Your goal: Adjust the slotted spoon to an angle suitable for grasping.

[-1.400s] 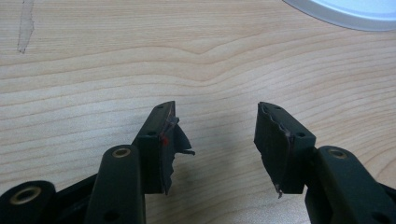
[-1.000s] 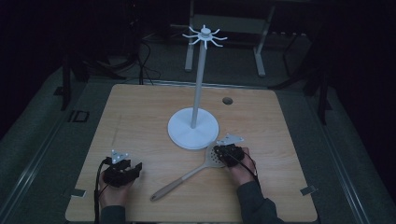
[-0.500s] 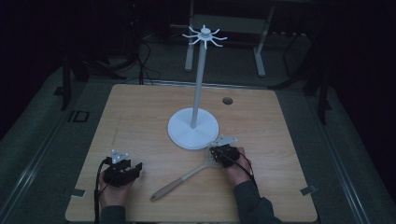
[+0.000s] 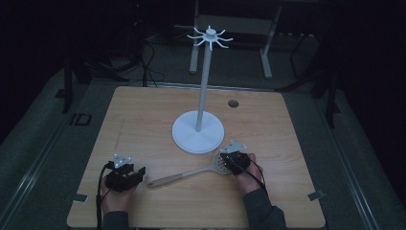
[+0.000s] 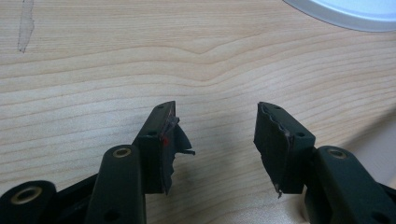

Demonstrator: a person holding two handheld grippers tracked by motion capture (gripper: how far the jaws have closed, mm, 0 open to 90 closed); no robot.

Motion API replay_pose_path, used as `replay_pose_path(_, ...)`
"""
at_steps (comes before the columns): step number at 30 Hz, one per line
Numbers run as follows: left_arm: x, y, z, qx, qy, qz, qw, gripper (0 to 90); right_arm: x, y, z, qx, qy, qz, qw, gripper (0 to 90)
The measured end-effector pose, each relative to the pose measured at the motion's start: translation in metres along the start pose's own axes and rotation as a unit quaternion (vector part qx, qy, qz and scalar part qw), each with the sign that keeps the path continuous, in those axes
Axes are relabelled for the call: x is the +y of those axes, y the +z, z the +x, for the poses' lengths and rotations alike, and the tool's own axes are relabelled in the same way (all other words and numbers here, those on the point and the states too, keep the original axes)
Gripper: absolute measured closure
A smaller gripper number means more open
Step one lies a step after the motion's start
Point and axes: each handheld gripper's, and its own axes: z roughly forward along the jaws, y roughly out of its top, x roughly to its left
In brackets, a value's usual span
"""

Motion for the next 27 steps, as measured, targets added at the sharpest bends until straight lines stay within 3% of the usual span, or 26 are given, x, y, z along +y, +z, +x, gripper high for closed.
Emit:
replay_pose_path(5, 0.0, 0.0, 0.0, -0.002, 0.0, 0.002, 1.0, 51.5, -0.004, -0.008, 0.0, -0.011, 0.0, 0.001, 0.9999, 89.6)
replay_pose_path(8, 0.0, 0.0, -0.001, -0.005, 0.002, 0.005, 1.0, 57.7, -0.006, -0.011, 0.0, -0.016, -0.004, 0.003, 0.9999, 89.5)
replay_pose_path(17, 0.0, 0.005, -0.009, -0.009, 0.027, 0.028, 0.9992, 76.0, -0.01, -0.02, 0.003, -0.019, -0.007, 0.009, 0.9998, 89.0)
replay_pose_path(20, 0.002, 0.01, -0.012, -0.014, 0.033, 0.035, 0.9988, 77.8, -0.011, -0.021, 0.002, -0.019, -0.004, 0.006, 0.9998, 88.6)
replay_pose_path(22, 0.003, 0.011, -0.014, -0.008, 0.032, 0.035, 0.9989, 78.8, -0.011, -0.022, 0.002, -0.015, -0.001, 0.001, 0.9999, 88.4)
replay_pose_path(27, 0.004, 0.013, -0.012, -0.022, 0.013, 0.032, 0.9992, 84.0, -0.006, -0.027, 0.003, -0.014, -0.001, -0.013, 0.9998, 87.4)
